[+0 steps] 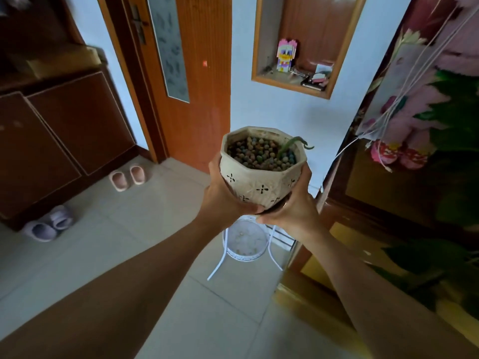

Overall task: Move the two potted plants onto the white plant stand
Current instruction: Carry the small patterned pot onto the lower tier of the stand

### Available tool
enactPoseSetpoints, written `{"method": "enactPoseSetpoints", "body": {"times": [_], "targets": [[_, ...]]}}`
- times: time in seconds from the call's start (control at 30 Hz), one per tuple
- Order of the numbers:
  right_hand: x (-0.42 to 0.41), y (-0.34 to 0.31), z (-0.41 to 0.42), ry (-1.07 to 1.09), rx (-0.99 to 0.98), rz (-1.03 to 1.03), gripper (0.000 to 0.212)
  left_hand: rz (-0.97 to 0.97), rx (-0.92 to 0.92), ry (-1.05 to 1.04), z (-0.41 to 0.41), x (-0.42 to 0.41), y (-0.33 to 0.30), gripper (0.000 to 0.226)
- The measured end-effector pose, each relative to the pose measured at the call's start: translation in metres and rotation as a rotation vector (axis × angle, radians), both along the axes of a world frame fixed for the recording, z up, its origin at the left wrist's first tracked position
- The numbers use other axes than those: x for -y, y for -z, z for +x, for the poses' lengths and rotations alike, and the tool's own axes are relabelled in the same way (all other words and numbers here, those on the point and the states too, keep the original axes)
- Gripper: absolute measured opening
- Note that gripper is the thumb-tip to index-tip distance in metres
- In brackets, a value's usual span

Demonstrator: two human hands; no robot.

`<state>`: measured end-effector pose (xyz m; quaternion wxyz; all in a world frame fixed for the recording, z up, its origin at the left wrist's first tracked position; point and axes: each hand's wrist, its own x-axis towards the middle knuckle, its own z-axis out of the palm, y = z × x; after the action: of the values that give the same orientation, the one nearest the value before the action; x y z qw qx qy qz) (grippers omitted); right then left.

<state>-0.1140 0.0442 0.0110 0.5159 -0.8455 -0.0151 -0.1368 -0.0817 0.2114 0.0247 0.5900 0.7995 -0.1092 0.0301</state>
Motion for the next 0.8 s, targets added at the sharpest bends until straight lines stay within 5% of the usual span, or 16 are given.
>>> {"method": "enactPoseSetpoints", "body": {"times": [0.8], "targets": [[0.046, 0.239, 0.010, -0.123, -0.203, 0.013, 0.137, 0.083, -0.225, -0.129, -0.010, 0.043, 0.228, 0.122]]}}
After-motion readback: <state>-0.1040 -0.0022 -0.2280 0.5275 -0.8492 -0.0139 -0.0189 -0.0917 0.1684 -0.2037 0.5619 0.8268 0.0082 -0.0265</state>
